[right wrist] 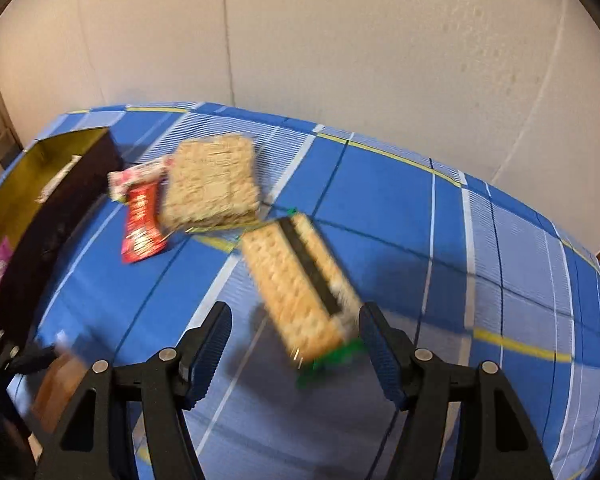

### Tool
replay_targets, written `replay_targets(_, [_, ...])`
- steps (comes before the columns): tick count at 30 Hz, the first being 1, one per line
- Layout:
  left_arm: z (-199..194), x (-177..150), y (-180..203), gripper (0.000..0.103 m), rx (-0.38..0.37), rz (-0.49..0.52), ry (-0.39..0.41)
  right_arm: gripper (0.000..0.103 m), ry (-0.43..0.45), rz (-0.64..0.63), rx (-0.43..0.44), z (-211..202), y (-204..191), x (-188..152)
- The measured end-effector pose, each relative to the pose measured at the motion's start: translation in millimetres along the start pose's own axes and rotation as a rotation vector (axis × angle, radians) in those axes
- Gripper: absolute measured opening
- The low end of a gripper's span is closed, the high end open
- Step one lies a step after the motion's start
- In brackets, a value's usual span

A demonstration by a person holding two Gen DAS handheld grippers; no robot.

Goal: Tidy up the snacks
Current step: 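Grasp the green-ended cracker pack with the right gripper while the left holds the cake bag, then carry the cake bag into the gold tray with the left gripper and release while the right holds the crackers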

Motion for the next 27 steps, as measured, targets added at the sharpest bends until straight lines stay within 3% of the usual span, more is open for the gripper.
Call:
replay_targets(6, [-2,-1,1,0.069,-0.001,-0.001,0.016,0.07,-0.057,0.01,0.006,25,6,7])
replay_targets(11, [-2,0,0,0.069,-0.001,-0.002,0.023,0.053,-0.045,0.027,0.003,15,6,-2])
replay_targets(16, [-4,0,0,0.069,0.0,-0.001,0.033,0.05,-0.045,0.09,-0.032,-3,5,-32])
replay_targets(23, [-7,-1,1,0.067,0.003,-0.016,0.028,0.05,0.055,0.159,-0.077,-45,-15,-94])
replay_targets(27, [-8,-2,0,0.064,-0.003,-0.021,0.015,0.05,0.154,0.182,-0.1,-52,-17,-104])
Point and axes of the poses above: each gripper's, at about its wrist camera, not at the fingertips, and z roughly the way its jaws point, y to its right, x to its top, the point moved 8 cm from there along z, roughly the way its jaws point, and after that the axes turned 1 degree about z, right-handed, at the moved point
